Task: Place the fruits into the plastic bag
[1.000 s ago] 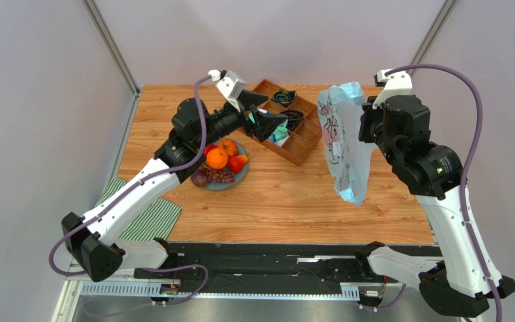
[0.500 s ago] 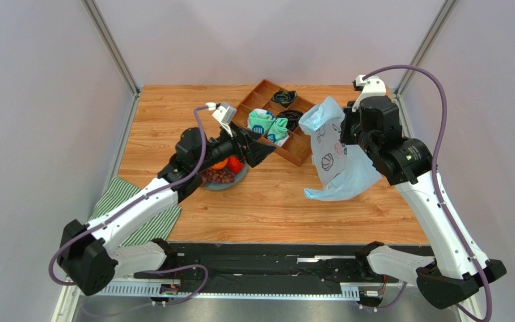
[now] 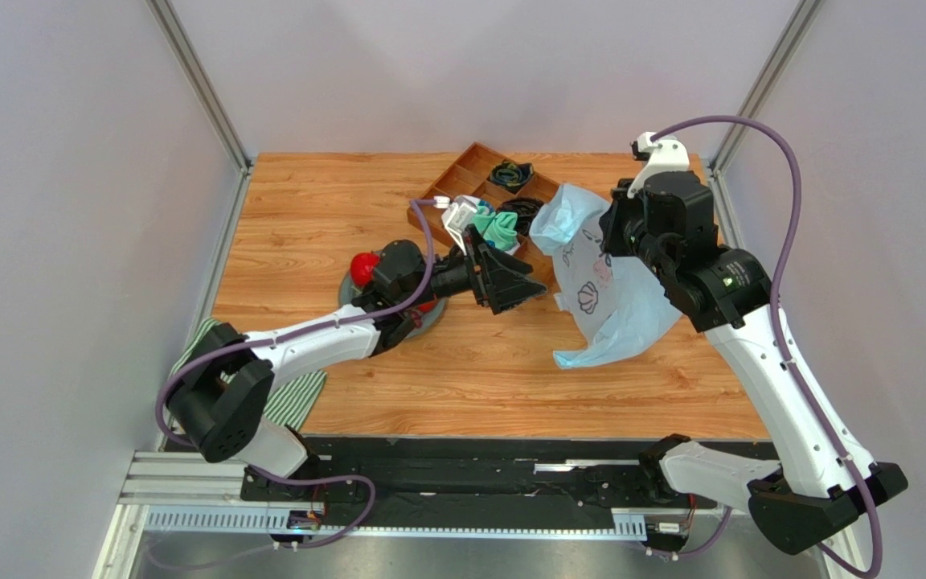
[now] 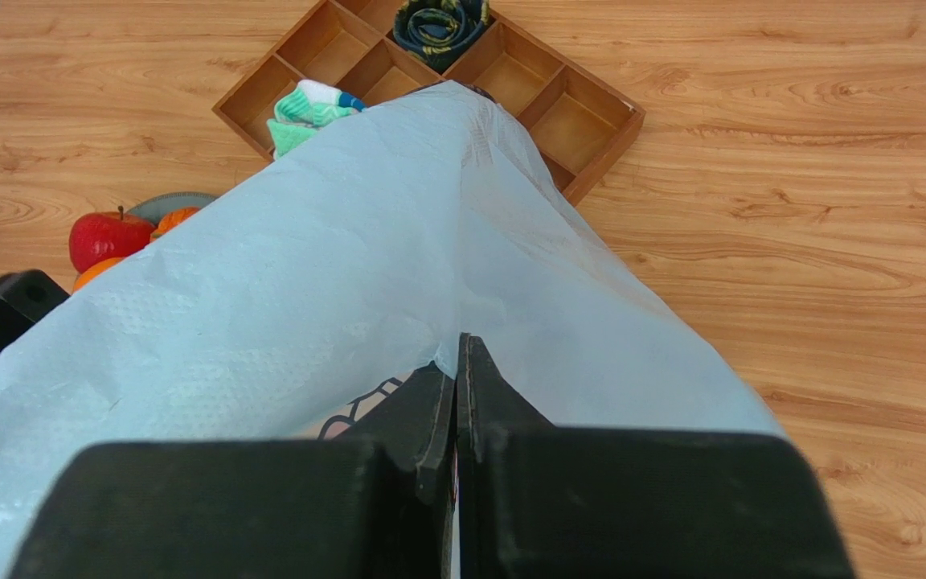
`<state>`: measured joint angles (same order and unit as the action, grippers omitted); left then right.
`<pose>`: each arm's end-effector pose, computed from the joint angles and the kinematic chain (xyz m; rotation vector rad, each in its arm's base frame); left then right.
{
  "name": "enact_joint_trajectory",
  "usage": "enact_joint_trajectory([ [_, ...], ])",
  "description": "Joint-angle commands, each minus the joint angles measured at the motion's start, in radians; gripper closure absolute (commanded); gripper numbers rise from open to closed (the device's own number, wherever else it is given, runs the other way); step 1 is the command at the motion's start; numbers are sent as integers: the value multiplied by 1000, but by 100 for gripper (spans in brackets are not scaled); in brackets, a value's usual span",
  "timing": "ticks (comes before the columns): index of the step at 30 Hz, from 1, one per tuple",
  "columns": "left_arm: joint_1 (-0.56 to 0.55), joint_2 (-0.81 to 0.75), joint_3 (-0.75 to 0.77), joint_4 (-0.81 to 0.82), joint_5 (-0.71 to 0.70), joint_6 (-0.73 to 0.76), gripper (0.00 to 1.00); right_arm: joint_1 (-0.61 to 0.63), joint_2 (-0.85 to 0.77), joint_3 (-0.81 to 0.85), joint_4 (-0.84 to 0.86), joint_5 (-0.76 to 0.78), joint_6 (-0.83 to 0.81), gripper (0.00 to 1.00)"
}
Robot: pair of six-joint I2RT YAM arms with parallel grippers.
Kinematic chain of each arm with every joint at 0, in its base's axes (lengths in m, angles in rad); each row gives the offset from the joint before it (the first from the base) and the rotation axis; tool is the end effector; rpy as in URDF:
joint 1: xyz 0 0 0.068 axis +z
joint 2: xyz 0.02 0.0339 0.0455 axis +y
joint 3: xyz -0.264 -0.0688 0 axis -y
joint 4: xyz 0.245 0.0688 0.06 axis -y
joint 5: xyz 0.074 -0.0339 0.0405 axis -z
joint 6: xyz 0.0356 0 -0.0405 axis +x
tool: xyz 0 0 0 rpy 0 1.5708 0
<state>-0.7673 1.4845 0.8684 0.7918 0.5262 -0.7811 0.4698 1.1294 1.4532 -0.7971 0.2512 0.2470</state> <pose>0.2287 -0.2455 0.3022 0.4906 1.5635 -1.6019 0.1975 0.0903 0.4376 -0.0699 2.0324 0.1951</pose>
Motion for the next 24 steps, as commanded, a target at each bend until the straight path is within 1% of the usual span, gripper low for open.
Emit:
enact_joint_trajectory([
  [1,-38,39,24,175,12,-43,5,1,0,-1,58,-7,23,100],
  [5,-67,100,49,187,-17,-43,5,1,0,-14,70,-18,31,100],
  [7,-75,131,76,182,-35,-44,8,1,1,-22,82,-24,34,100],
  [8,-75,164,87,185,-41,-53,13,1,1,-25,84,-26,35,100],
  [10,-73,195,118,187,-60,-60,18,1,1,-30,82,-27,37,100],
  [11,-73,216,126,188,-71,-58,24,1,0,-30,81,-27,38,100],
  [13,-73,233,158,193,-81,-56,32,-3,-3,-34,76,-20,35,100],
  [14,-73,247,170,195,-81,-53,47,1,-8,-36,75,-13,31,100],
  [16,-73,253,190,178,-98,-47,69,0,-14,-39,62,25,14,100],
  [17,-70,246,190,153,-112,-38,95,1,-17,-36,55,46,5,100],
  [18,-67,238,190,117,-129,-32,100,1,-19,-30,44,71,-5,100],
  [19,-63,228,181,40,-156,-26,100,1,-22,-18,21,124,-24,100],
  [20,-43,208,166,21,-163,-24,100,0,-29,-11,10,153,-35,100],
  [21,-29,197,115,18,-163,-33,100,-2,-34,-5,1,181,-46,100],
  [22,-11,186,84,33,-155,-49,100,-10,-40,10,-19,241,-67,100],
  [23,31,168,54,41,-144,-76,100,-11,-49,16,-28,270,-78,100],
  [24,51,158,2,43,-112,-87,100,-22,-52,22,-40,302,-87,100],
])
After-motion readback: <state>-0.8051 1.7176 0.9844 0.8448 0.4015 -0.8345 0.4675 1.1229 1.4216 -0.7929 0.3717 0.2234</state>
